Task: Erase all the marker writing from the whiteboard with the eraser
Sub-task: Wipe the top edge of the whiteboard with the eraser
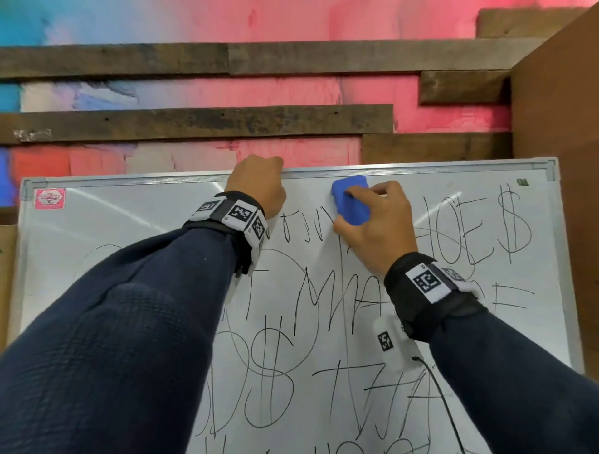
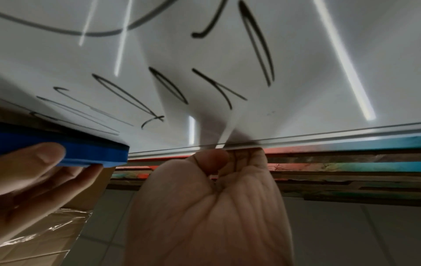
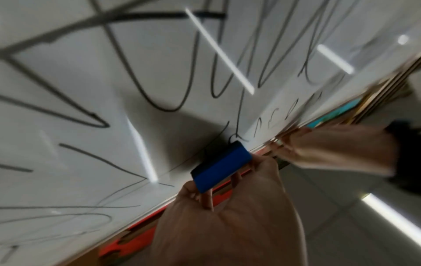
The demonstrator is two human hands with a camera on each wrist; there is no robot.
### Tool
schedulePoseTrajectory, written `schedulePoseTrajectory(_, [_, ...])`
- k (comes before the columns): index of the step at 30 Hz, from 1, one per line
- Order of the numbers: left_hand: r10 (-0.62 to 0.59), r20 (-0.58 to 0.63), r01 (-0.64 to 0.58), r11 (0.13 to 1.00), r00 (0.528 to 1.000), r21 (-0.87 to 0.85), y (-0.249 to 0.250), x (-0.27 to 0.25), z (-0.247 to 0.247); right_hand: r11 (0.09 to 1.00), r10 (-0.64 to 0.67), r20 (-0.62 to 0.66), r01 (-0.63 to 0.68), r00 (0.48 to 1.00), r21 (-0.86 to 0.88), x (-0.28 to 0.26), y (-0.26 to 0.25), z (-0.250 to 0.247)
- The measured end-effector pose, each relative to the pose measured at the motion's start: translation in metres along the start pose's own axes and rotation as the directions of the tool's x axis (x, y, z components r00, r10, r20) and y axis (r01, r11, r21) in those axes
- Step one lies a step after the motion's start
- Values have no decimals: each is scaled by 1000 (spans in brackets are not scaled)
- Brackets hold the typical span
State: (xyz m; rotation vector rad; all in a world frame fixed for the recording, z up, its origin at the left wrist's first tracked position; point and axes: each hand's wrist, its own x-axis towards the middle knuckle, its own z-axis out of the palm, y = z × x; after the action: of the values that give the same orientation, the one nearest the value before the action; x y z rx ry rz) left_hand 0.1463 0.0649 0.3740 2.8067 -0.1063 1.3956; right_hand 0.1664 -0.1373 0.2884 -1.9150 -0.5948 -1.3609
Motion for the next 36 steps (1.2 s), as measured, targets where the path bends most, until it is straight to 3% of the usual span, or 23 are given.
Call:
schedulePoseTrajectory(3, [60, 33, -63, 995, 998, 81, 4, 0, 6, 988, -135, 163, 146, 977, -59, -8, -4, 5])
schedulePoseTrajectory(7, [29, 47, -33, 995, 998, 97, 7, 1, 8, 999, 44, -49, -44, 998, -1, 1, 5, -3])
schedulePoseTrajectory(11, [0, 42, -2, 999, 999, 42, 10, 7, 8, 991, -100, 107, 109, 989, -82, -9, 5, -3])
schedulePoseTrajectory(15, [51, -17, -50, 998, 999, 26, 21, 11, 9, 997, 81, -93, -81, 992, -3, 1, 16, -12])
schedulePoseTrajectory(19, [48, -28, -48, 999, 998, -7, 24, 14, 9, 991, -89, 102, 99, 991, -89, -6, 9, -7])
schedulePoseTrajectory(23, [50, -24, -51, 998, 998, -26, 25, 13, 10, 998, -18, 6, 19, 1000, -63, 3, 10, -3])
schedulePoseTrajectory(27, [40, -16, -41, 998, 999, -44, 23, 13, 9, 982, -150, 124, 162, 981, -93, 6, -4, 10])
schedulePoseTrajectory(34, [55, -22, -56, 997, 998, -50, 23, 9, 9, 996, 93, -111, -92, 989, 16, 5, 12, -5])
schedulePoseTrajectory(36, [68, -25, -69, 997, 997, -35, 24, 10, 10, 996, 83, -96, -85, 992, -20, -6, 15, -9])
